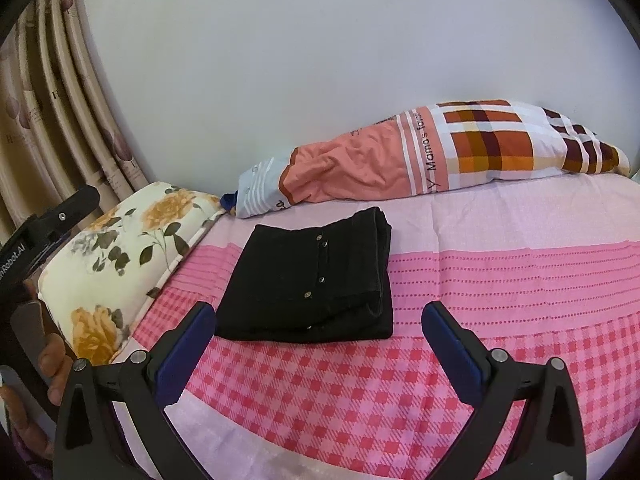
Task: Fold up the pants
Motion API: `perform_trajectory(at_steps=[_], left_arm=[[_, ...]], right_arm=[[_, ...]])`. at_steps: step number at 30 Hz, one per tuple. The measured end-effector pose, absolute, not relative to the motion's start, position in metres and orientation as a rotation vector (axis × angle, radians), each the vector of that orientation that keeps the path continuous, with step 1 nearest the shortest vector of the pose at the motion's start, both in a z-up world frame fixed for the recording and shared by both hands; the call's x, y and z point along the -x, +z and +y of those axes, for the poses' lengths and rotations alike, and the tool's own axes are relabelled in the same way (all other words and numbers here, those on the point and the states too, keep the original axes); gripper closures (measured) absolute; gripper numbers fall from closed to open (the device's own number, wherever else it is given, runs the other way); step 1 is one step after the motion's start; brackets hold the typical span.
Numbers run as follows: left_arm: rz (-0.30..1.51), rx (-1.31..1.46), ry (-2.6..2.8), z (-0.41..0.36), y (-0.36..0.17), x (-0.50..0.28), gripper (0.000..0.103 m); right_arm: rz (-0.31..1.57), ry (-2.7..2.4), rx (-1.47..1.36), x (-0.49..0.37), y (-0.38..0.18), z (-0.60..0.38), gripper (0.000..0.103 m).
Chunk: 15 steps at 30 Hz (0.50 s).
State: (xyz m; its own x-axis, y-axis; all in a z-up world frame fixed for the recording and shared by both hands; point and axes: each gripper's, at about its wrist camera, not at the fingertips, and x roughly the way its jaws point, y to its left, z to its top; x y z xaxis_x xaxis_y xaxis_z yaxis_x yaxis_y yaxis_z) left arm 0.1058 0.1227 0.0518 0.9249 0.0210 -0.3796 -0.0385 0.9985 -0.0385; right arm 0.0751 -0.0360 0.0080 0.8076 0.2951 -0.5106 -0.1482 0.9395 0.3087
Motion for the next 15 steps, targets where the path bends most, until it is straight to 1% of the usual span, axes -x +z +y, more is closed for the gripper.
perform_trajectory(at_steps=[8, 15], left_arm=[[0.439, 0.042, -0.039, 0.115, 0.028, -0.118, 0.0], [0.435, 0.038, 0.006, 0.113, 0.012, -0.117, 0.0]], right_arm=[[0.615, 0.247, -0.273, -0.081, 0.0, -0.036, 0.001], [0.63, 0.245, -0.274, -0.082, -0.006, -0.034, 0.001]])
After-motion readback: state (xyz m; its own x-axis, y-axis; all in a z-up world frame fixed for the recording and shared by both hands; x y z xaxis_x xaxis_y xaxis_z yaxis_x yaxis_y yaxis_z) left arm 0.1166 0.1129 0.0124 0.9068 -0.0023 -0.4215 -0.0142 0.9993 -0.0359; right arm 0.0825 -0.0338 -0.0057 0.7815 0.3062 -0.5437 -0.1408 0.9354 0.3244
